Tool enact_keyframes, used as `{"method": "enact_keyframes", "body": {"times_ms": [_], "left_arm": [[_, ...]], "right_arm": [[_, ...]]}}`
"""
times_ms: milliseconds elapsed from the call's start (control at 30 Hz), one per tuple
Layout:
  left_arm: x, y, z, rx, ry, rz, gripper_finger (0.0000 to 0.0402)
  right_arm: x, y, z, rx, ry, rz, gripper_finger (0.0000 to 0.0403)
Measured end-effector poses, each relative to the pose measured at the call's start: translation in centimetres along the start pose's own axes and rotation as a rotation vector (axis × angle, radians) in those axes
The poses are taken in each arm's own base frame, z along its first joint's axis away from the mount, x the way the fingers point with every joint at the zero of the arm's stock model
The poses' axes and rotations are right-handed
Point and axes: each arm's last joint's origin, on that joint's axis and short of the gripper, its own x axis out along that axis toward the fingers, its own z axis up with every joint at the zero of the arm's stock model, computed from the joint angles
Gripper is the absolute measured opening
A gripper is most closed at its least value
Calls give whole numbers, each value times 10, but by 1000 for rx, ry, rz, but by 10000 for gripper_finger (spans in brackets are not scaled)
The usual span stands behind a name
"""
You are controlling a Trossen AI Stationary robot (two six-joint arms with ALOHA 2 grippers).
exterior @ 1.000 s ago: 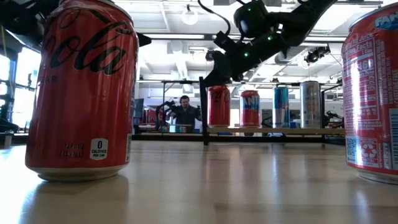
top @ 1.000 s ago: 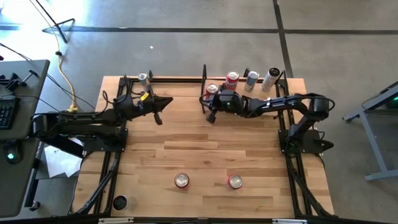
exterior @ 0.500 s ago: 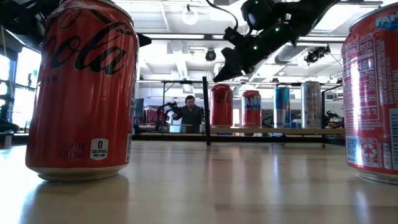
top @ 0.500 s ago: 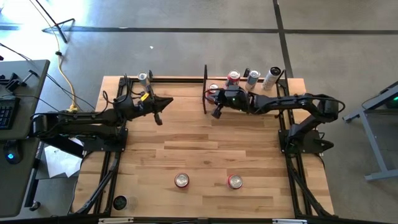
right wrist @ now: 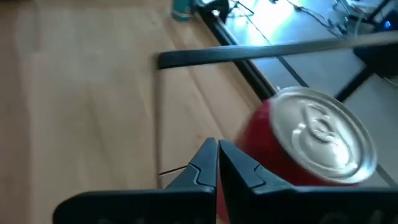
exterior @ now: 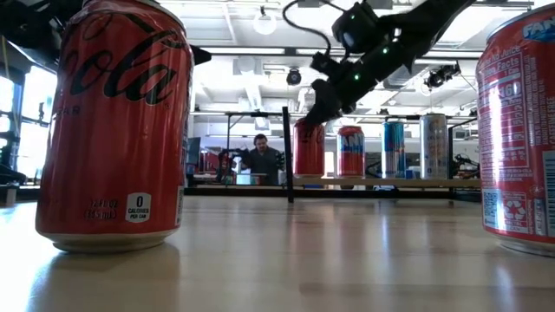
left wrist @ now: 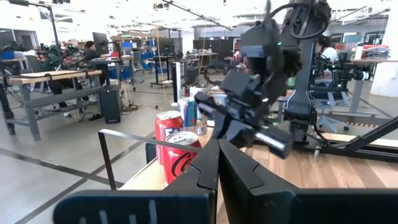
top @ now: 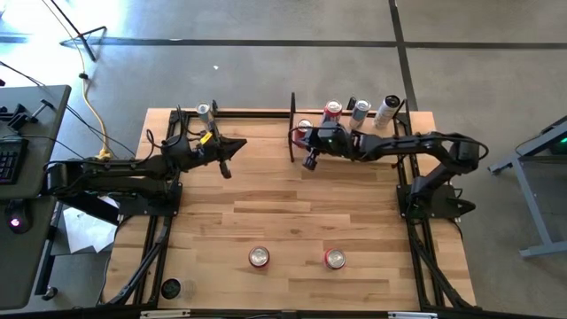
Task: Place canned beverage on shelf
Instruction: Put the top red-black soda can on the shelf
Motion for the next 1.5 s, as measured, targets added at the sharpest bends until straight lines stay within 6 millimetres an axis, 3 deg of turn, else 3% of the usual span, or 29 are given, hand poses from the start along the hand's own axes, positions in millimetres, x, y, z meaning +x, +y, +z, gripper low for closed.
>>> {"method": "enact_keyframes", "body": {"times_ms": [433, 1033, 1500], "left_arm": [[0, 0, 0, 0, 1, 0, 0], [0, 0, 0, 0, 1, 0, 0], [0, 0, 0, 10, 1, 0, 0]], "right_arm": [[9, -30, -5, 69, -4, -113, 0], [11, -59, -8, 116, -23, -131, 0], [11, -63, -4, 116, -75, -97, 0]]}}
